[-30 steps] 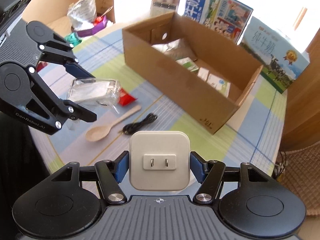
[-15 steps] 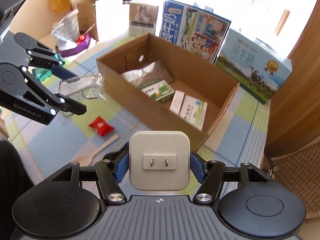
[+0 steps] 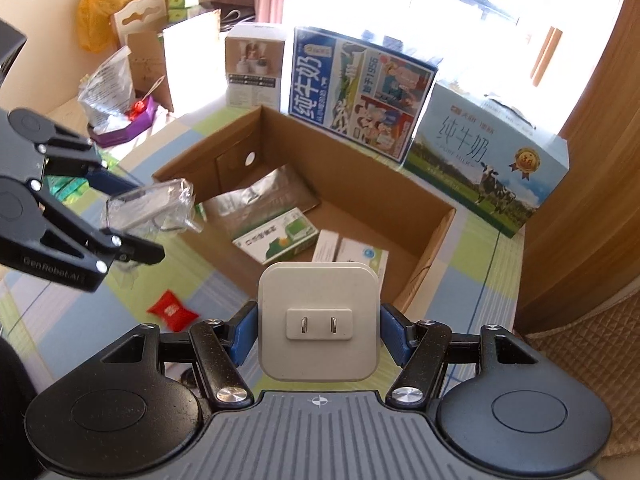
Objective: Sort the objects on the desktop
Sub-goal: 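Lift and carry the plastic box and white plug over the cardboard box, then open both tools to drop the plastic box and plug into the cardboard box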
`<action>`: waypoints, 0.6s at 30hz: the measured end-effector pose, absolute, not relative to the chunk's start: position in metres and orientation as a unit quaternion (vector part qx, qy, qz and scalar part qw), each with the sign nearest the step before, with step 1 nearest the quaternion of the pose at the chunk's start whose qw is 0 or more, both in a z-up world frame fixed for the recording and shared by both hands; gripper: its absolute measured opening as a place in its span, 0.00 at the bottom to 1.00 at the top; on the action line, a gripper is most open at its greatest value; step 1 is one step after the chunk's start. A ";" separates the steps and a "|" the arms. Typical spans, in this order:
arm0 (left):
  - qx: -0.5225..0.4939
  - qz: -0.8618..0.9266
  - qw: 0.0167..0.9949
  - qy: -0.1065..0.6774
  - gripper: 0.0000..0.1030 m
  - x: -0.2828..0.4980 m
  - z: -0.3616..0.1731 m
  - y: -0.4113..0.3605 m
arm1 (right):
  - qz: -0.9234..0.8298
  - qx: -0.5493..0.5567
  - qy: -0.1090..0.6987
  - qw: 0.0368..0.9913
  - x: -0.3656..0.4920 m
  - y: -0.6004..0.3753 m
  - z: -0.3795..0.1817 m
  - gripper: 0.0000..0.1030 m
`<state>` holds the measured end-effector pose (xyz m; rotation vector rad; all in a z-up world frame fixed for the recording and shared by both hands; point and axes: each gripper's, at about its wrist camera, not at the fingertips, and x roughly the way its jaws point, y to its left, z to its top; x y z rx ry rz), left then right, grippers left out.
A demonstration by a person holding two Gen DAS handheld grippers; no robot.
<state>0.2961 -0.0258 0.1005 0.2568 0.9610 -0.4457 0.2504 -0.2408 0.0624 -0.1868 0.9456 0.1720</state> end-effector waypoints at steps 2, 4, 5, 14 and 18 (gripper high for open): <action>0.120 -0.208 0.856 0.458 0.51 0.303 0.098 -0.024 | 0.078 -0.081 0.454 0.884 0.259 -0.244 0.062 0.59; 0.118 -0.205 0.856 0.459 0.51 0.310 0.096 -0.023 | 0.073 -0.071 0.455 0.885 0.267 -0.247 0.060 0.59; 0.116 -0.203 0.857 0.460 0.51 0.313 0.095 -0.022 | 0.069 -0.068 0.455 0.885 0.271 -0.248 0.059 0.59; 0.113 -0.189 0.862 0.456 0.51 0.356 0.084 -0.016 | 0.041 -0.039 0.458 0.887 0.313 -0.260 0.040 0.59; 0.101 -0.184 0.865 0.455 0.51 0.379 0.077 -0.011 | 0.036 -0.024 0.462 0.886 0.329 -0.264 0.030 0.59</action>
